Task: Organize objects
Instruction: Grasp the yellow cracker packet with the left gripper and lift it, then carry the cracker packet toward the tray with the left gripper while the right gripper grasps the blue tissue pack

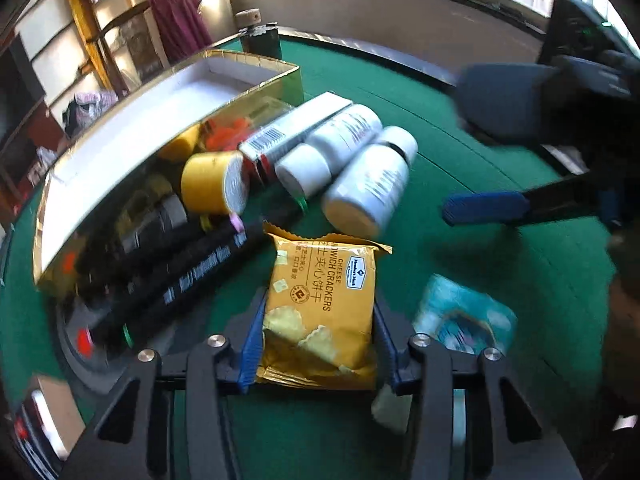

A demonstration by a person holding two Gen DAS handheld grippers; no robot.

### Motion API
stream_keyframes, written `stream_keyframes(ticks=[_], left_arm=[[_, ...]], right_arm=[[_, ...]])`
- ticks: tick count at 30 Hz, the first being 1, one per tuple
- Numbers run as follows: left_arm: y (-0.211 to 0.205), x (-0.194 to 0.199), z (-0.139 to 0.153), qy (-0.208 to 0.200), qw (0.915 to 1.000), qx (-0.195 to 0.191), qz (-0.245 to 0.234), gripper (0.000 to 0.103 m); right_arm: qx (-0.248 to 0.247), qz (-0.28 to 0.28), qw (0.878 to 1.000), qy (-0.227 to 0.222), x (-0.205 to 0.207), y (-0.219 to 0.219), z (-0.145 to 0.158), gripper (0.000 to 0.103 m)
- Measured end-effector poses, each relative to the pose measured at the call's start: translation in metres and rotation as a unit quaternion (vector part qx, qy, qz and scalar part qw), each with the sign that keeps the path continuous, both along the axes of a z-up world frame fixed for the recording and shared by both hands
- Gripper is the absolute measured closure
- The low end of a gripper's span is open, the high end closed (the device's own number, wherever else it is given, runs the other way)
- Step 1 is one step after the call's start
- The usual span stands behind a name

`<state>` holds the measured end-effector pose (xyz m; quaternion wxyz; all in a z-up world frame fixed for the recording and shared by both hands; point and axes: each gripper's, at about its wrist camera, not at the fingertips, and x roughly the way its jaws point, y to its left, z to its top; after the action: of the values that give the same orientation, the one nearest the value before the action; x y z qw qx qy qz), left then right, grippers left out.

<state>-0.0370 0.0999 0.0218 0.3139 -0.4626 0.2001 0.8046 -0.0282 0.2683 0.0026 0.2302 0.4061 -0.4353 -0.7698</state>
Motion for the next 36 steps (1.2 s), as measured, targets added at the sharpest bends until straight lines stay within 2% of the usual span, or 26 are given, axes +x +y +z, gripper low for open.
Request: stream_keyframes(ticks=[5,6,8,11,12,14,17,21,25,28,29,31,33,36], left_arm=[[-0.016,0.019,0.001,-0.007,0.9995,0.001,0.032,0.055],[-0.017,0.019,0.0,-0.005,0.9993,0.003,0.038,0.052],[-0.012,0.016,-0.004,0.006,0.9986,-0.004,0.052,0.036],[-0.005,0.015,-0.006,0.021,0.9977,0.006,0.063,0.032],[-0.003,0.016,-0.005,0.024,0.9974,0.01,0.067,0.033],[-0.005,0.019,-0.003,0.012,0.997,0.024,0.072,0.06],[-0.018,0.033,0.004,0.018,0.9954,0.031,0.089,0.06],[-0.055,0.068,0.03,0.036,0.9893,0.065,0.125,0.06],[-0.096,0.107,0.059,0.053,0.9766,0.119,0.172,0.059],[-0.124,0.134,0.073,0.068,0.9652,0.158,0.197,0.059],[-0.134,0.141,0.076,0.071,0.9615,0.168,0.206,0.059],[-0.147,0.149,0.079,0.067,0.958,0.178,0.214,0.059],[-0.16,0.155,0.077,0.067,0.9557,0.182,0.222,0.059],[-0.176,0.158,0.073,0.059,0.9507,0.197,0.233,0.059]], right_arm=[[0.013,0.002,1.0,-0.003,-0.002,-0.002,0.0,0.0],[0.014,0.002,1.0,-0.003,-0.002,-0.002,0.0,0.0],[0.016,0.002,1.0,-0.003,-0.001,-0.002,0.0,0.0],[0.02,0.006,1.0,0.0,0.0,-0.003,0.001,0.0],[0.022,0.007,1.0,0.0,0.0,-0.004,0.001,0.0],[0.029,0.012,1.0,0.002,-0.002,-0.005,0.001,0.0],[0.04,0.02,0.999,0.006,-0.003,-0.007,0.002,0.0],[0.058,0.027,0.998,0.01,-0.004,-0.011,0.002,0.0],[0.083,0.03,0.996,0.014,-0.002,-0.015,0.002,0.0],[0.135,0.008,0.991,0.014,0.003,-0.015,0.006,0.0],[0.159,-0.009,0.987,0.016,0.009,-0.014,0.011,0.0],[0.171,-0.03,0.985,0.014,0.025,-0.009,0.021,0.0],[0.167,-0.025,0.985,0.016,0.052,-0.01,0.032,0.0],[0.218,0.004,0.976,0.01,0.084,-0.026,0.042,0.0]])
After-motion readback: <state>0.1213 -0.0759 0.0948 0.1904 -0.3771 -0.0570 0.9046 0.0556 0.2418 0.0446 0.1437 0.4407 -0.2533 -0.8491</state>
